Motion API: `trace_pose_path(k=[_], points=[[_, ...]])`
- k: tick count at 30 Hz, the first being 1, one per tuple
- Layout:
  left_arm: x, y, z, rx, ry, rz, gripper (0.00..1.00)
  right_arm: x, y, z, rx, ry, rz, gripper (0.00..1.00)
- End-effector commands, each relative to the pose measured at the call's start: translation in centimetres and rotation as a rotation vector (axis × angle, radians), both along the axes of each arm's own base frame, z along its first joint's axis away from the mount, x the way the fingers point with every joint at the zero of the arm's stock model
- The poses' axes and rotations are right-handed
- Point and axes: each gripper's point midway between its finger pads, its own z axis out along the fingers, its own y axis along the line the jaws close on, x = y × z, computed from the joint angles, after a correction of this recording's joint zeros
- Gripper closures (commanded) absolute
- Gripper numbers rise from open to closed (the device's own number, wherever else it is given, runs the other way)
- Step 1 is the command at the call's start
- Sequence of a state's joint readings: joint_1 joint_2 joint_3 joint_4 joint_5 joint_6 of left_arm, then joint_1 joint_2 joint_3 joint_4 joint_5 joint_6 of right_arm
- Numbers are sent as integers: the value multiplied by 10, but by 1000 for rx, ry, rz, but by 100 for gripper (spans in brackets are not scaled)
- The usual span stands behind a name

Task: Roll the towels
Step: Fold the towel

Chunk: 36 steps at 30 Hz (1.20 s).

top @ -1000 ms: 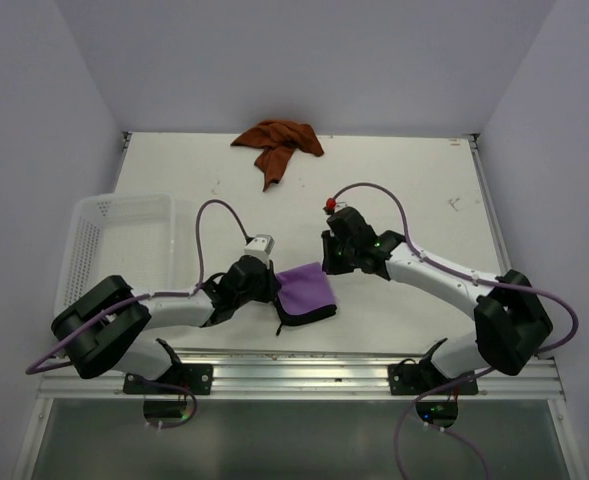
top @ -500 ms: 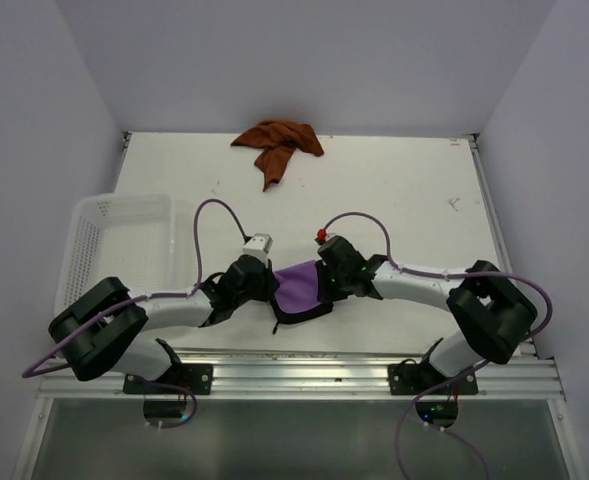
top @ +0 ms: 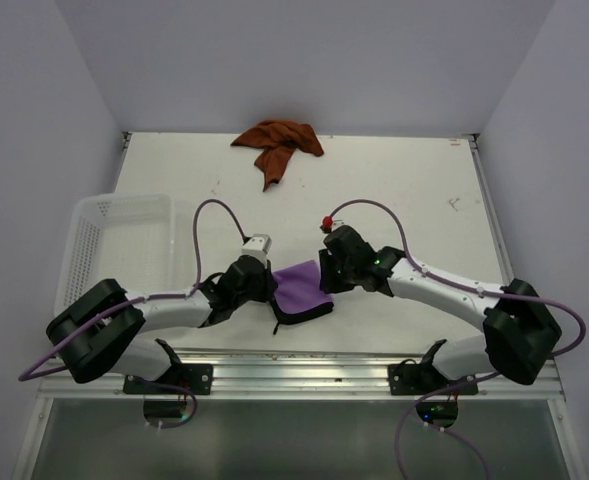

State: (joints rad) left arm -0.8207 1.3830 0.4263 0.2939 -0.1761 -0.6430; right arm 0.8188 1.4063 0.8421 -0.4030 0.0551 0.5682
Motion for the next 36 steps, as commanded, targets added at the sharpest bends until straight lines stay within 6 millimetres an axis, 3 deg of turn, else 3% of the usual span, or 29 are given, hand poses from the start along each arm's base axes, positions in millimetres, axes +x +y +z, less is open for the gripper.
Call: trace_pose_path(k=[1,5,12,22,29,36], points=[[8,-1,14,-8,-45,19,100,-1,-4,23,14,-29,-5,73],[8,-1,12,-10,-42,24,100,-9,-9,17,19,-5,-26,70],[5,-1,9,-17,-34,16,100,-26,-13,-4,84,58,-100,49],[2,0,6,-29,-24,16,100,-30,-2,-14,222,94,-187,47],[0,2,6,-28,-23,16,100,-26,-9,-6,221,52,-219,47],[-1,-1,8,-40,-21,12,100,-20,-13,-15,213,55,-253,44]])
